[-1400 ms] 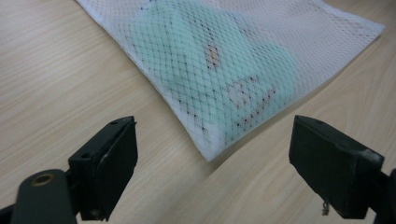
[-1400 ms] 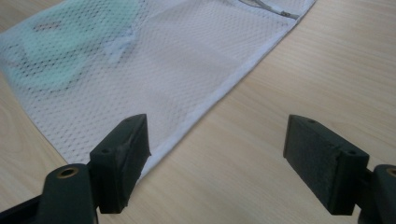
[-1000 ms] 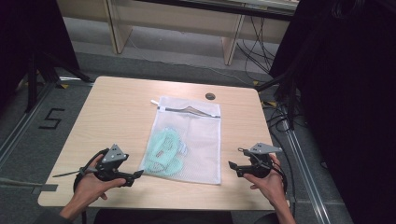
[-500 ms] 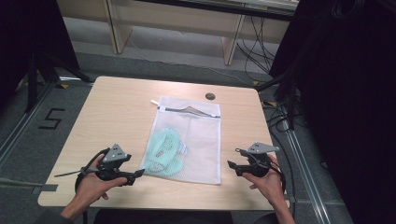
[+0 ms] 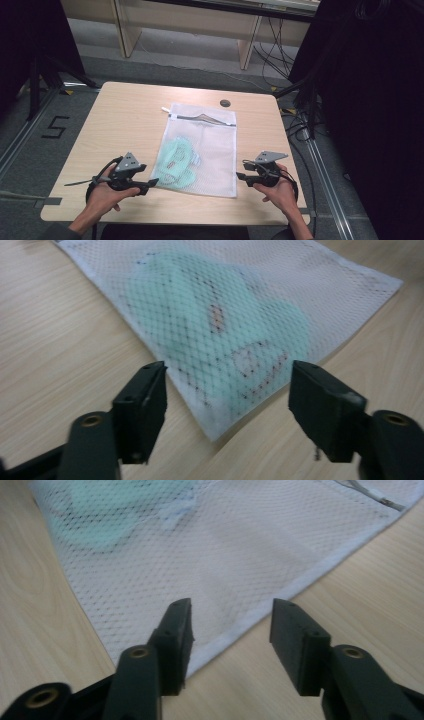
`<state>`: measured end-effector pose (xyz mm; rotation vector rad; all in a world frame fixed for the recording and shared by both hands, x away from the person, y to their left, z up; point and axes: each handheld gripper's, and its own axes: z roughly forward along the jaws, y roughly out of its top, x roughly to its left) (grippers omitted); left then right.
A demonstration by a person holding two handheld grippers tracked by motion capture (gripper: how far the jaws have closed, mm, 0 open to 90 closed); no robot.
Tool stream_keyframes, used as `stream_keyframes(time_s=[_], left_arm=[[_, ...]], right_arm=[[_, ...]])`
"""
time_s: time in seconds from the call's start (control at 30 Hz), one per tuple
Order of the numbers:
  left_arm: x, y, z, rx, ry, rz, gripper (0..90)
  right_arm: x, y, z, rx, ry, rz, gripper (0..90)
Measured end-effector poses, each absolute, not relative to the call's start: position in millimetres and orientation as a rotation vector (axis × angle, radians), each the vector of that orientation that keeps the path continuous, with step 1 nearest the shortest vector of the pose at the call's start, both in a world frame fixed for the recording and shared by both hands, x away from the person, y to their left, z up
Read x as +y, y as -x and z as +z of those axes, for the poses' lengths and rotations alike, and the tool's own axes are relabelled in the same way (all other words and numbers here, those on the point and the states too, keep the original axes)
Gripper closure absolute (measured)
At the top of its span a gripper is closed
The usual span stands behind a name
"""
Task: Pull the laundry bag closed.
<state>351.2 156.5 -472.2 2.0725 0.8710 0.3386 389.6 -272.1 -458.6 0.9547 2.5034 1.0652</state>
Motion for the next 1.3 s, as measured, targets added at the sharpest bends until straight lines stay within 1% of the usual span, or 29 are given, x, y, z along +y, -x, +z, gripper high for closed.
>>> stream_keyframes(time_s=[0.07,0.1,0.13,0.17,0.2,0.27,0.37,0.43,0.47,0.5,0.6,0.9,0.97,1.0,1.17,1.3], left_arm=[[150,-353,-474,0.859,-2.081,0.33,42.9],[150,-353,-474,0.859,-2.081,0.33,47.9],[148,-354,-474,0.829,-2.098,0.336,47.9],[144,-355,-476,0.831,-2.086,0.342,59.8],[139,-358,-477,0.805,-2.082,0.355,64.6],[134,-360,-478,0.784,-2.083,0.373,73.0],[130,-366,-482,0.771,-2.09,0.348,82.9],[128,-367,-483,0.783,-2.089,0.34,86.5],[127,-368,-485,0.804,-2.083,0.325,86.5],[126,-372,-486,0.793,-2.095,0.328,89.4],[124,-374,-490,0.824,-2.093,0.32,89.5],[119,-387,-500,0.834,-2.13,0.282,89.7],[119,-390,-501,0.811,-2.149,0.288,89.6],[118,-390,-501,0.836,-2.145,0.282,89.7],[118,-395,-503,0.804,-2.179,0.288,89.7],[121,-400,-505,0.853,-2.15,0.277,89.7]], right_arm=[[-267,-392,-459,2.53,-0.912,1.042,62.5],[-267,-392,-459,2.53,-0.912,1.042,62.5],[-262,-393,-460,2.531,-0.918,1.052,66.3],[-256,-397,-463,2.527,-0.896,1.05,74.2],[-254,-399,-463,2.557,-0.86,1.016,78.5],[-249,-402,-464,2.592,-0.813,1.004,84.1],[-242,-405,-468,2.622,-0.774,0.958,88.9],[-238,-406,-470,2.642,-0.757,0.943,90.0],[-238,-406,-470,2.642,-0.757,0.943,90.0],[-234,-405,-473,2.674,-0.79,0.922,90.0],[-232,-408,-477,2.7,-0.744,0.882,90.0],[-227,-411,-486,2.742,-0.702,0.812,90.0],[-226,-412,-488,2.751,-0.662,0.793,90.0],[-226,-412,-488,2.754,-0.648,0.776,90.0],[-223,-410,-491,2.777,-0.651,0.757,90.0],[-221,-407,-491,2.804,-0.644,0.757,90.0]])
